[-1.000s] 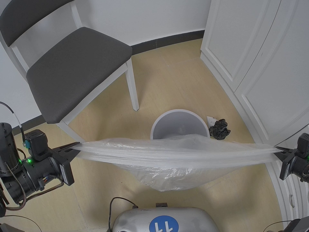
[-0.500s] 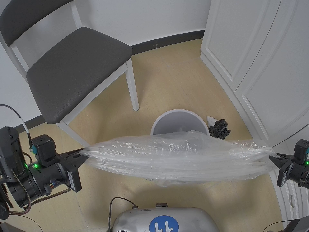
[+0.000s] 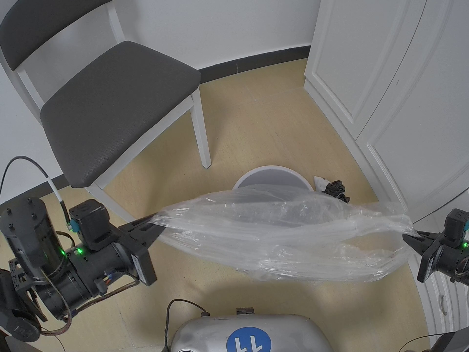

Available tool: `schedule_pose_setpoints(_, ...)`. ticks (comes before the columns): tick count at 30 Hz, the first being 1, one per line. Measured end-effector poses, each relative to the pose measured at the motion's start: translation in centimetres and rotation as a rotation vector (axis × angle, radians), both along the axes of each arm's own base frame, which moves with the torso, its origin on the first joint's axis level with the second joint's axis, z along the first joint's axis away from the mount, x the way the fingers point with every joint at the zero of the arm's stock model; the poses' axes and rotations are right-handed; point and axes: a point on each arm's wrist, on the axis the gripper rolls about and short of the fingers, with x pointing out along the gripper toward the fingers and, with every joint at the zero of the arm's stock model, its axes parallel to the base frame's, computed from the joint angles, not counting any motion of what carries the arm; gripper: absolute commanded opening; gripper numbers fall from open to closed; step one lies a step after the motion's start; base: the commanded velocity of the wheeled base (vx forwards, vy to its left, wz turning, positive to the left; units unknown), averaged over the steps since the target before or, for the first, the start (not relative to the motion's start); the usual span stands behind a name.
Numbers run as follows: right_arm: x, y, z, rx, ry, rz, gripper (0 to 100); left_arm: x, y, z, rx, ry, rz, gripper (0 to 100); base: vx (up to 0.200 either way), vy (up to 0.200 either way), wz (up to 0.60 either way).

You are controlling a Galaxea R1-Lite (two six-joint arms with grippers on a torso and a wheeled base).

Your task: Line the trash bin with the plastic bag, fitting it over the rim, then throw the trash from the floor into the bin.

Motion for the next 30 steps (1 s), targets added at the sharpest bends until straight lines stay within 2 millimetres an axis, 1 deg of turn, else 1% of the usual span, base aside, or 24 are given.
schedule_pose_setpoints(4, 0.4, 0.6, 0.3, 0.062, -0.044, 0.017, 0, 0.3, -1.2, -0.6, -0.033, -0.015, -0.035, 0, 0.000, 0.000, 0.00)
schedule_pose_setpoints(9, 0.9, 1.6, 0.2, 0.154, -0.042, 0.046, 0, 0.1, -2.6, -1.2, -0.082, 0.008, -0.082, 0, 0.000, 0.000, 0.00)
schedule_pose_setpoints(16, 1.8, 3.3, 0.9, 0.341, -0.075, 0.082, 0, 0.0, -3.8, -1.3, -0.144, 0.021, -0.119, 0, 0.000, 0.000, 0.00)
schedule_pose_setpoints(19, 2.3, 4.1, 0.7, 0.394, -0.061, 0.095, 0, 0.3, -4.5, -1.3, -0.174, 0.009, -0.130, 0, 0.000, 0.000, 0.00)
schedule_pose_setpoints(23, 2.9, 5.0, 0.4, 0.436, -0.042, 0.108, 0, 0.8, -5.5, -1.5, -0.202, -0.014, -0.144, 0, 0.000, 0.000, 0.00)
schedule_pose_setpoints(30, 4.3, 6.3, 0.0, 0.445, -0.009, 0.125, 0, 2.1, -7.8, -2.1, -0.222, -0.029, -0.155, 0, 0.000, 0.000, 0.00)
